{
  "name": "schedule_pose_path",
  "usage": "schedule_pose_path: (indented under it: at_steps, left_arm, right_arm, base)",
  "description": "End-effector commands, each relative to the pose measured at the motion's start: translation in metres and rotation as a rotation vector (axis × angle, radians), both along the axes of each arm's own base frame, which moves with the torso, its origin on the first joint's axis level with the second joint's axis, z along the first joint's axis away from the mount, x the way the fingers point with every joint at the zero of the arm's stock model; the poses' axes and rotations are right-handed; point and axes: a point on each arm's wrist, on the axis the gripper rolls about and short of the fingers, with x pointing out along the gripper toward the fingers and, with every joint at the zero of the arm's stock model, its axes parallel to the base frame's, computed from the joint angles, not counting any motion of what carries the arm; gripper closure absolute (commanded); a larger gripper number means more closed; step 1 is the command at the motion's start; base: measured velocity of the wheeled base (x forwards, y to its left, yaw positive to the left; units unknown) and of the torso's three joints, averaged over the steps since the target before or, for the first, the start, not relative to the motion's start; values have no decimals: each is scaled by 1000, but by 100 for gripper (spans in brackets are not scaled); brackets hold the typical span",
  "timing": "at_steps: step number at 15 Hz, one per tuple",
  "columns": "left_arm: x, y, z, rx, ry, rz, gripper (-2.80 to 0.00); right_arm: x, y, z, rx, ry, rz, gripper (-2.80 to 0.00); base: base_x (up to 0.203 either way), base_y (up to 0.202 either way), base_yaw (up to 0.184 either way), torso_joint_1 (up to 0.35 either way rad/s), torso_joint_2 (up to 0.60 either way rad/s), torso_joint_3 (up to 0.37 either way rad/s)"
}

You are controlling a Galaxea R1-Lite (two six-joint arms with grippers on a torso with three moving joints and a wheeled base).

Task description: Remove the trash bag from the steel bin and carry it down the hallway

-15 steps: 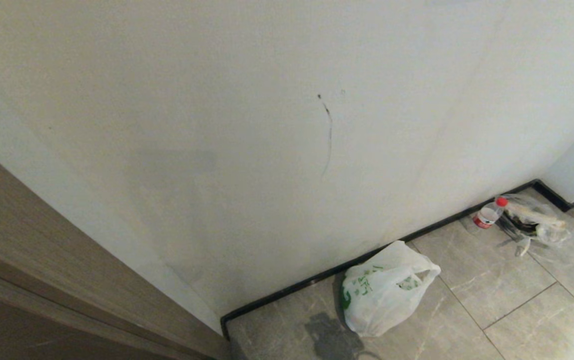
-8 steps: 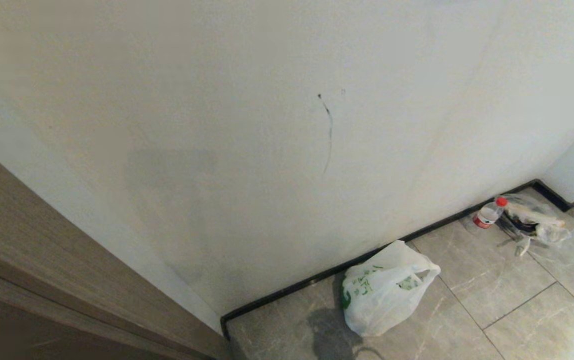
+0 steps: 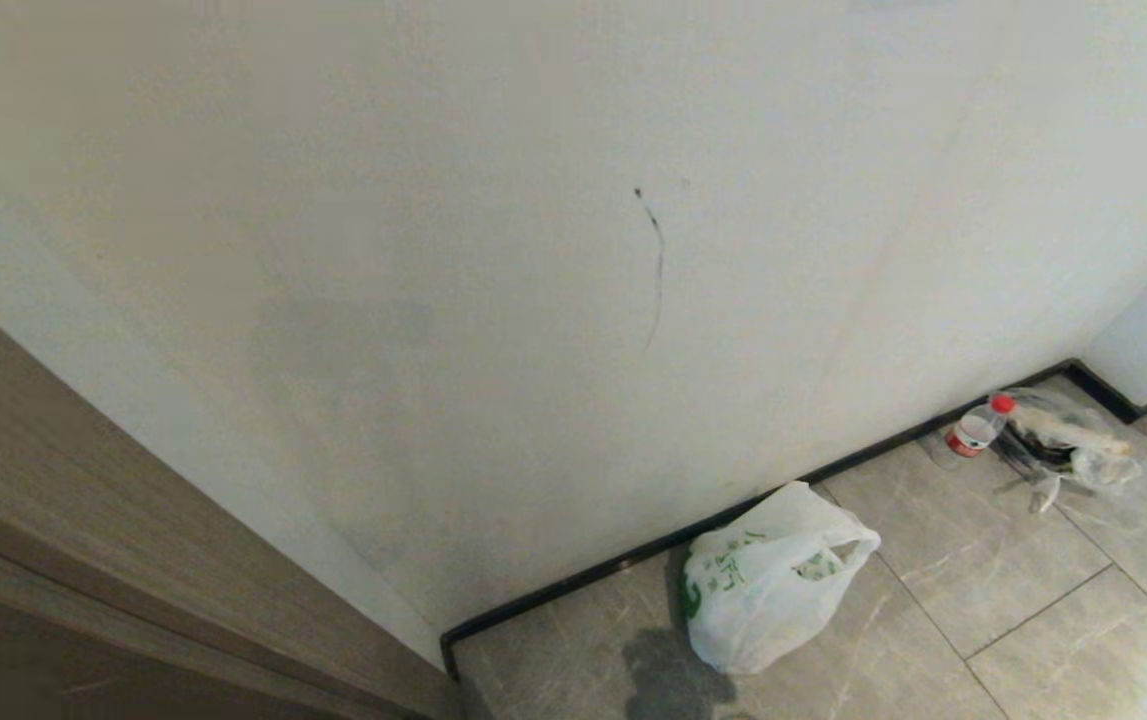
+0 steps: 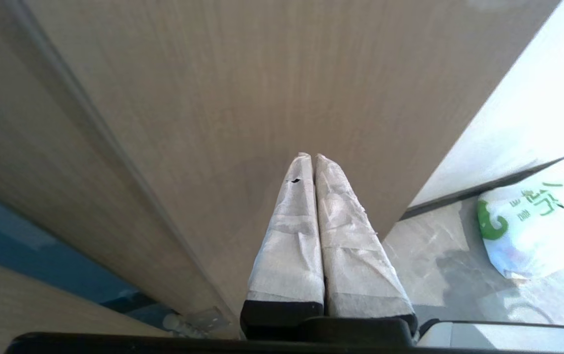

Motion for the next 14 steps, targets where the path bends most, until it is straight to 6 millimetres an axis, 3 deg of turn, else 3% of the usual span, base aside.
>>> schedule_pose_path:
  at_steps: [1, 4, 14]
  left_arm:
    - [0, 0, 0, -1, 0, 0, 0]
    - [0, 0, 0, -1, 1, 0, 0]
    - [0, 0, 0, -1, 1, 0, 0]
  right_arm:
    - [-9, 0, -14, 0, -96, 7, 0]
    - [-9, 0, -15, 78, -86, -6, 0]
    - [-9, -1, -15, 81, -84, -10, 0]
  base:
    - [0, 0, 0, 0, 0, 0]
    - [0, 0, 0, 0, 0, 0]
    - [0, 0, 0, 0, 0, 0]
